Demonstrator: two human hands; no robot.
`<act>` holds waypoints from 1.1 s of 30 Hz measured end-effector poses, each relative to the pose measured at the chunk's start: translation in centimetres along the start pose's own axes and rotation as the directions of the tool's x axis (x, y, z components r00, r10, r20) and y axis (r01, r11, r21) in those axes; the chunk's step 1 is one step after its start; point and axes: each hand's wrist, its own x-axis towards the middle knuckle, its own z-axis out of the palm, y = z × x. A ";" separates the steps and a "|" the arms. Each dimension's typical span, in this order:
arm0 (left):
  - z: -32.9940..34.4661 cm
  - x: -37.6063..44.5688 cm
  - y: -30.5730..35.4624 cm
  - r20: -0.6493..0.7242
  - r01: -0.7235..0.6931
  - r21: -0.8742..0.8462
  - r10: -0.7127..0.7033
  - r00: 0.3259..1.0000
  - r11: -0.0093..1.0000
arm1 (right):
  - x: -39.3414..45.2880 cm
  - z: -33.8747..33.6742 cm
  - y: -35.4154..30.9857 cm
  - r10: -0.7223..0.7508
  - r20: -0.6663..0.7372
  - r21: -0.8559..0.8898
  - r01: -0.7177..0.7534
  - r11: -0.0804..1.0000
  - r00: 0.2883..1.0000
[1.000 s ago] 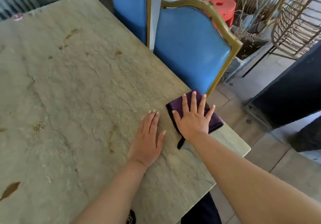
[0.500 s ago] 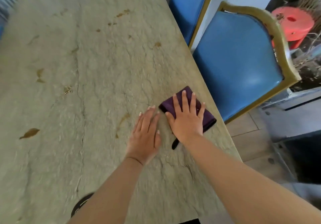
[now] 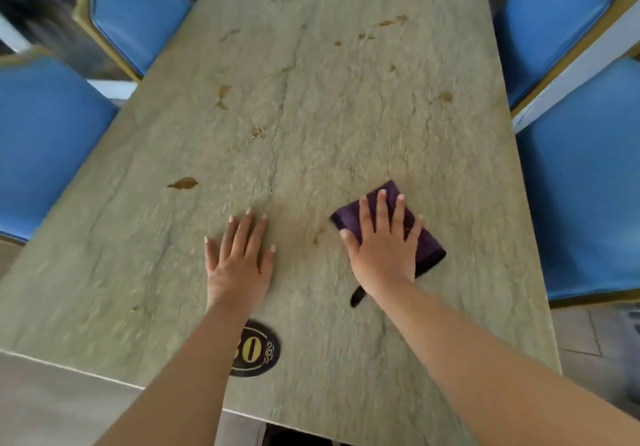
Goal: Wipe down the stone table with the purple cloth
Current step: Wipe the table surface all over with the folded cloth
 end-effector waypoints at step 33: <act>0.2 0.1 -0.4 -0.116 0.053 -0.268 -0.087 0.989 0.962 | 6.8 0.1 -9.8 -0.713 -0.014 -0.024 0.713 0.701 0.701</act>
